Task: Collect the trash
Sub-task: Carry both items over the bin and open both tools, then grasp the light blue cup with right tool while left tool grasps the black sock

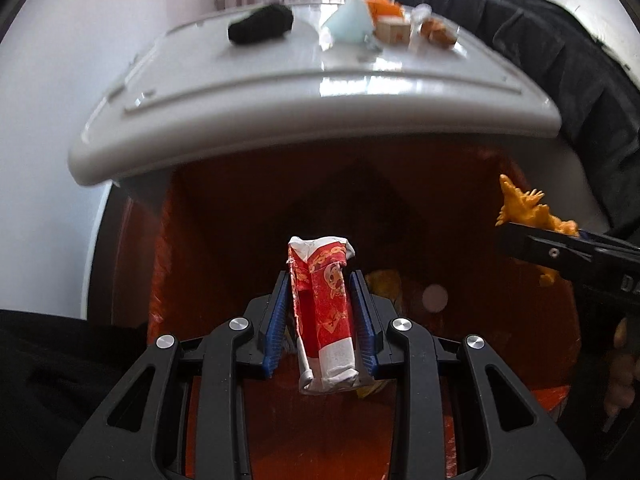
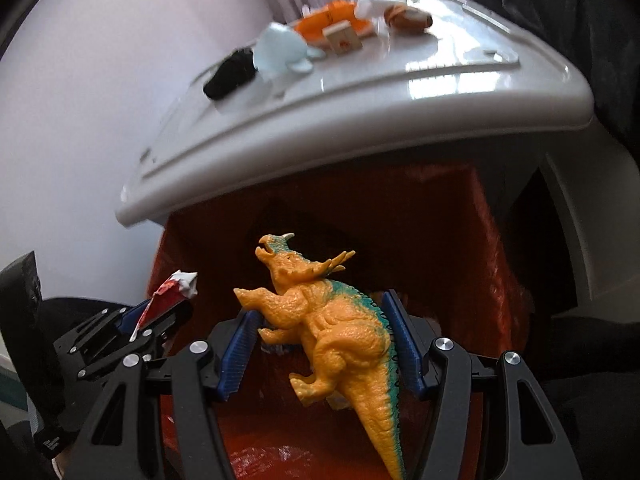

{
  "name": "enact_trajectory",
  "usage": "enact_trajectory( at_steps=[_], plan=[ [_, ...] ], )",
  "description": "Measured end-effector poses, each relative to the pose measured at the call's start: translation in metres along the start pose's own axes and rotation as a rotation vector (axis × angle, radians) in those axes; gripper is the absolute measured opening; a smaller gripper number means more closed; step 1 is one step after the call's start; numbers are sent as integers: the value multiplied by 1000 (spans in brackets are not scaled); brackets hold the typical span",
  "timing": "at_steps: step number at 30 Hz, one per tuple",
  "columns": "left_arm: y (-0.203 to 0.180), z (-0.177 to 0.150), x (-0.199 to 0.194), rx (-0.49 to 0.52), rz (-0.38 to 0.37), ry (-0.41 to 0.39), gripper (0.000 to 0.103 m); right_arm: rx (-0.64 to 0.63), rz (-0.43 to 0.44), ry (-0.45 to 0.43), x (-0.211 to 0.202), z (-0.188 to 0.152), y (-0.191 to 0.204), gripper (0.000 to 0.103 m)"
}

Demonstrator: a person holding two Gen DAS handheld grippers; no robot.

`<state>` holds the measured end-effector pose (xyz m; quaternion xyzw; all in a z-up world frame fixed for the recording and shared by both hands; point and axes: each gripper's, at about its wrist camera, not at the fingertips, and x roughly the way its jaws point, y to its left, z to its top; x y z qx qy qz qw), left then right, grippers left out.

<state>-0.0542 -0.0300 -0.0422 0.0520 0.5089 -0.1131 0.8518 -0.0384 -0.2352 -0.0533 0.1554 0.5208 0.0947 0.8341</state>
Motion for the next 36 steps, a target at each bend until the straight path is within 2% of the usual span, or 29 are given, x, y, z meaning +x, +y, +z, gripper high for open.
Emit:
enact_trajectory(
  at_steps=[6,9,10,11,12,21,27,32,36],
  plan=[
    [4,-4,20,1,15,59,31,-2,-26,52,14,-3,-4,61],
    [3,-5,27,7,40,89,39,12,-34,88,23,-1,-7,62],
    [4,-5,29,8,53,97,49,22,-41,106,26,-1,-8,69],
    [4,-6,31,4,62,100,65,37,-49,118,29,-1,-10,72],
    [5,-6,31,-2,63,100,70,47,-54,118,29,-1,-11,75],
    [11,-4,36,-32,65,126,70,104,-63,66,18,4,-22,76],
    [12,-2,37,-41,52,133,70,97,-57,40,12,15,-18,76],
    [11,0,39,-50,35,136,70,43,-52,-15,-5,43,-12,76],
    [5,4,36,-40,23,95,70,-16,-33,-52,-11,75,-2,76]
  ],
)
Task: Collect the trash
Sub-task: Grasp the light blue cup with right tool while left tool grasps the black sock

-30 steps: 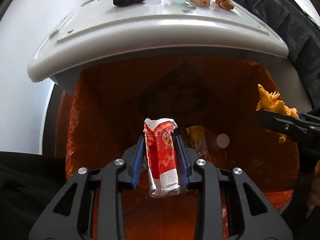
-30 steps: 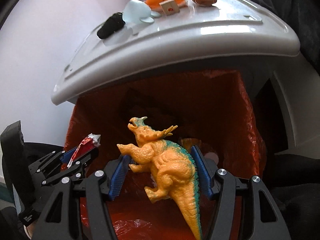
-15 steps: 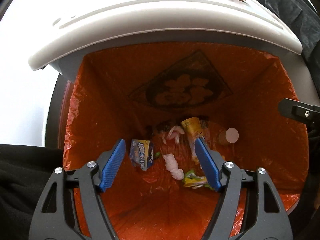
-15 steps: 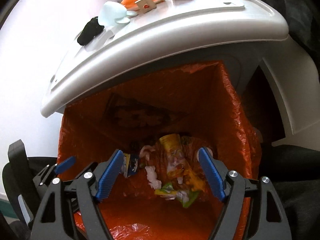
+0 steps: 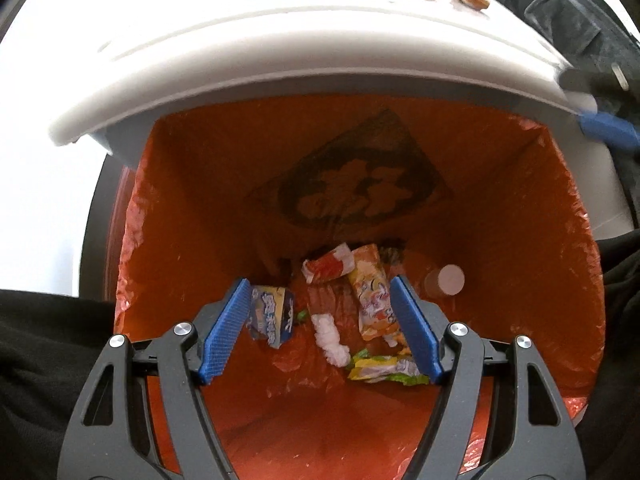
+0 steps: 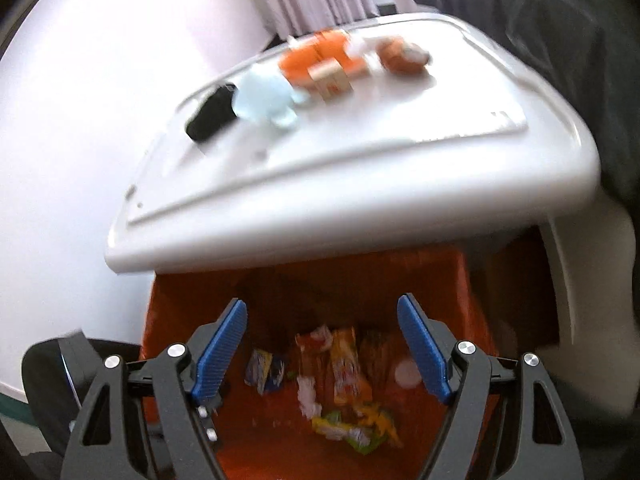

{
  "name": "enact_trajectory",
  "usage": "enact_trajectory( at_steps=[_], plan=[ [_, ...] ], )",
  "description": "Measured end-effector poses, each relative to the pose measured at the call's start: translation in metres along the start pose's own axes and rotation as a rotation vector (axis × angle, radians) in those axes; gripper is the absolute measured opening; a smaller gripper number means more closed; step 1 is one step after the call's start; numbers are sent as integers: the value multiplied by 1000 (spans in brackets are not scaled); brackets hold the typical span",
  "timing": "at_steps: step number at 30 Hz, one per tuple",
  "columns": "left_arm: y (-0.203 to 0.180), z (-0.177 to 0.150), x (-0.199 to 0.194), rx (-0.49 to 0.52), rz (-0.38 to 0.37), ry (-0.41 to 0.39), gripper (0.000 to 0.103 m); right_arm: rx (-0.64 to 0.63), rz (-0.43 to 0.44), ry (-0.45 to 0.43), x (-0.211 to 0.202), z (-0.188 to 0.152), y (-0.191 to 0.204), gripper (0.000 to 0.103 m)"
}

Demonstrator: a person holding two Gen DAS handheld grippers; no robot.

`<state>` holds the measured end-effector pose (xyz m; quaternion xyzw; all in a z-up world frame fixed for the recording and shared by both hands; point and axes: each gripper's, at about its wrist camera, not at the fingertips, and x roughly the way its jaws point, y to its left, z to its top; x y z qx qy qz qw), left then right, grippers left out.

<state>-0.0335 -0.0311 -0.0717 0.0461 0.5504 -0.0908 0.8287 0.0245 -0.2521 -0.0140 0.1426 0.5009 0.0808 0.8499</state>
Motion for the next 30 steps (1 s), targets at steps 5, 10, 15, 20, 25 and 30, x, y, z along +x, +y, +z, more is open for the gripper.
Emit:
enact_trajectory(
  at_steps=[5,10,15,20,25,30],
  plan=[
    [-7,4,-9,24,-6,-61,70,-113,3,-83,-2,49,22,76],
    [-8,8,-12,30,-20,-85,70,-235,-18,-139,12,94,45,78],
    [-5,11,-13,13,-39,-89,70,-243,34,-121,37,138,63,80],
    [-1,16,-14,-19,-68,-98,70,3,22,-53,65,167,67,74],
    [-1,16,-21,-19,-83,-115,70,128,-62,-1,93,191,74,68],
    [8,16,-28,-51,-104,-127,71,280,-131,81,123,197,63,50]
  ],
)
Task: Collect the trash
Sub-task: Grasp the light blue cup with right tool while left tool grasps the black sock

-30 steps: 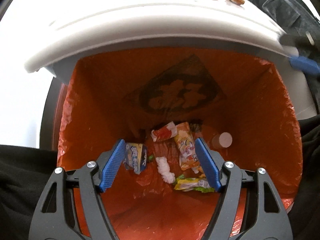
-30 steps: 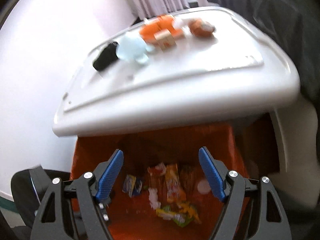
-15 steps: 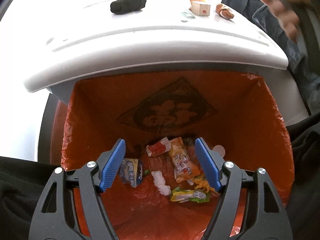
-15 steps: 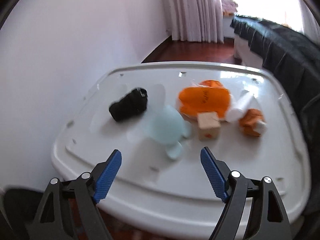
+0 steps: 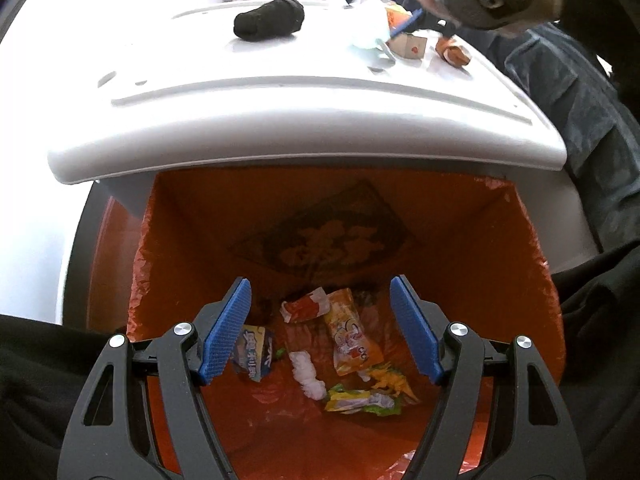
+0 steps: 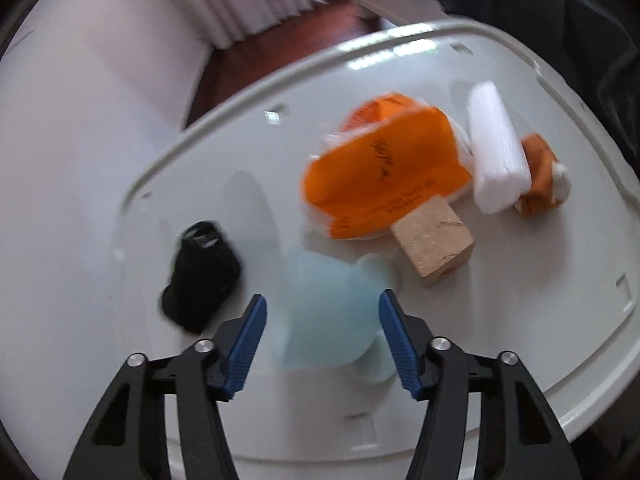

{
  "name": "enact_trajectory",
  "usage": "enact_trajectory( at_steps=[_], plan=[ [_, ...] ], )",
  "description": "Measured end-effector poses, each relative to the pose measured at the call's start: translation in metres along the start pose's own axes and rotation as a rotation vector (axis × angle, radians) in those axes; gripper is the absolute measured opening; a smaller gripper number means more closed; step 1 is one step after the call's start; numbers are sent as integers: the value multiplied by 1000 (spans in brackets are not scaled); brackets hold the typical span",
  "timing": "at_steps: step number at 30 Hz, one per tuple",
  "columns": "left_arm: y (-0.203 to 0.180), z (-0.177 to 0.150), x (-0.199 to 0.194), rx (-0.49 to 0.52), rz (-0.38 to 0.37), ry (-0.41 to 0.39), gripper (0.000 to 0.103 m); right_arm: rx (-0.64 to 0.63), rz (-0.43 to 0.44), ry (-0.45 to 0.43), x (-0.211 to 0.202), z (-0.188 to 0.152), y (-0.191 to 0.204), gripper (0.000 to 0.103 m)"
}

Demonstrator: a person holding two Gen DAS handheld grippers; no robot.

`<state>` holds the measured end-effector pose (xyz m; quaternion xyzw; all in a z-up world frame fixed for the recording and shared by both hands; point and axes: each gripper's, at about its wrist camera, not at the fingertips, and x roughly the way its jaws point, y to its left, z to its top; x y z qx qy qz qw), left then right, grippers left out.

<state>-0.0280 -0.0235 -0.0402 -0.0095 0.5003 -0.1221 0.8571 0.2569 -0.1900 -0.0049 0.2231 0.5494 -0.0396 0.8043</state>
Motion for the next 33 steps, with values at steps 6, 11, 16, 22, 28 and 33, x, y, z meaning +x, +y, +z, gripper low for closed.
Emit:
enact_trajectory(
  at_steps=[6,11,16,22,28,33],
  plan=[
    [9,2,-9,-40,-10,-27,70,21,-17,10,4,-5,-3,39],
    [10,2,-14,-43,-9,-41,70,4,52,15,-20,-21,-26,12],
    [7,1,-12,-37,-7,-37,70,18,78,21,-32,-35,-65,12],
    [1,3,-21,6,3,-49,70,0,244,-17,-52,-45,-82,11],
    [9,49,-47,17,-28,-106,70,-84,331,-127,-95,-47,-101,11],
    [14,146,-26,130,7,-166,85,-64,353,-186,-100,-51,-118,11]
  ],
)
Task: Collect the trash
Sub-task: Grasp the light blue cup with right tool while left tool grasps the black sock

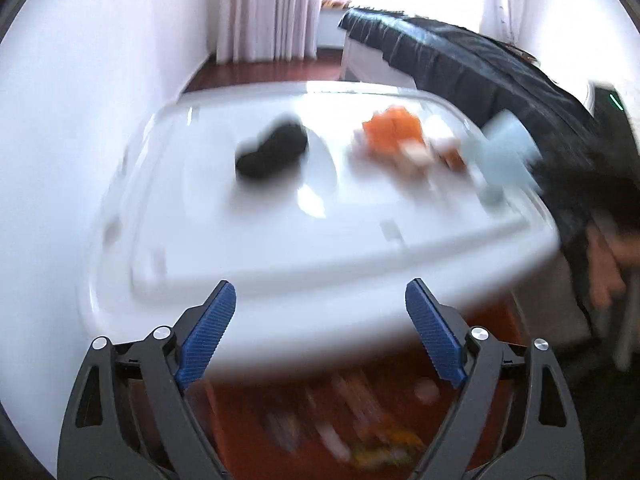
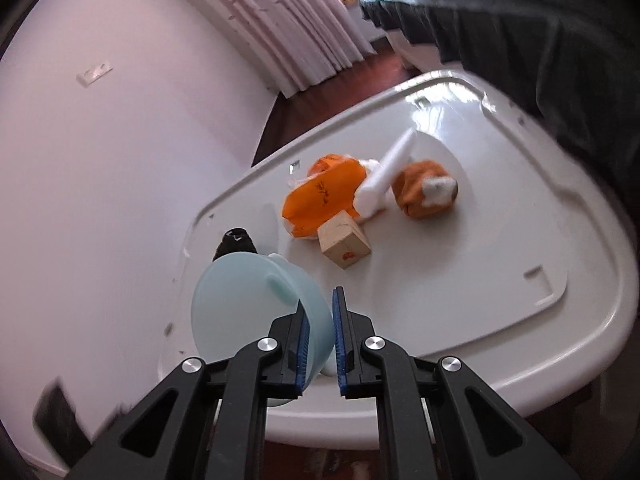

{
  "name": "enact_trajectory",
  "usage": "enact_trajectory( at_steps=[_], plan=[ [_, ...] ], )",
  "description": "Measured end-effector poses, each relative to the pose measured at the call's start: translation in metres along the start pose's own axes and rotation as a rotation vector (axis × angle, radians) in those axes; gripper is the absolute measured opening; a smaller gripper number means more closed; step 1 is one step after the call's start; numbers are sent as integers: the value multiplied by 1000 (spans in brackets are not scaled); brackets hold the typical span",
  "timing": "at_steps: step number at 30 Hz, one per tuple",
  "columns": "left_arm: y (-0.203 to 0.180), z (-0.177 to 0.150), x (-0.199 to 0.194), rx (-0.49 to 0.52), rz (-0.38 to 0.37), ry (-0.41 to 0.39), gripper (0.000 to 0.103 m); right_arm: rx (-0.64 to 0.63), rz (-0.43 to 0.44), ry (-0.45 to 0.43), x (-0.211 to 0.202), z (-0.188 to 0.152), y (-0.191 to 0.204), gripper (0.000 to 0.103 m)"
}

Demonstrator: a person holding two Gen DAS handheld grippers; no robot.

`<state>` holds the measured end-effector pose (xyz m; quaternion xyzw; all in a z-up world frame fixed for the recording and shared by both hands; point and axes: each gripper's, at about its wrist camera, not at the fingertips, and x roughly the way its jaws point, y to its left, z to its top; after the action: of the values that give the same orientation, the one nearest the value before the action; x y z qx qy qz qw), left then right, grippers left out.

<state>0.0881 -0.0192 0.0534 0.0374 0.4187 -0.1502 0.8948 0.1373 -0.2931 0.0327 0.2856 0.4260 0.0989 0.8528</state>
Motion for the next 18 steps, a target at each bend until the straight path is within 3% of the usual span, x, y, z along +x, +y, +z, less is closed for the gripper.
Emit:
enact_trajectory(
  at_steps=[2,7,14,18],
  plan=[
    [5,31,21,69,-1,-17,85,18,40,-10,0,1,0,11],
    [27,88,91,154,-34,50,85,17,56,-44,-13,10,-3,11],
    [47,100,145,229,41,74,85,60,78,-13,-9,16,-10,11],
    [37,93,164,263,34,96,85,62,60,6,-1,16,-11,11]
  ],
)
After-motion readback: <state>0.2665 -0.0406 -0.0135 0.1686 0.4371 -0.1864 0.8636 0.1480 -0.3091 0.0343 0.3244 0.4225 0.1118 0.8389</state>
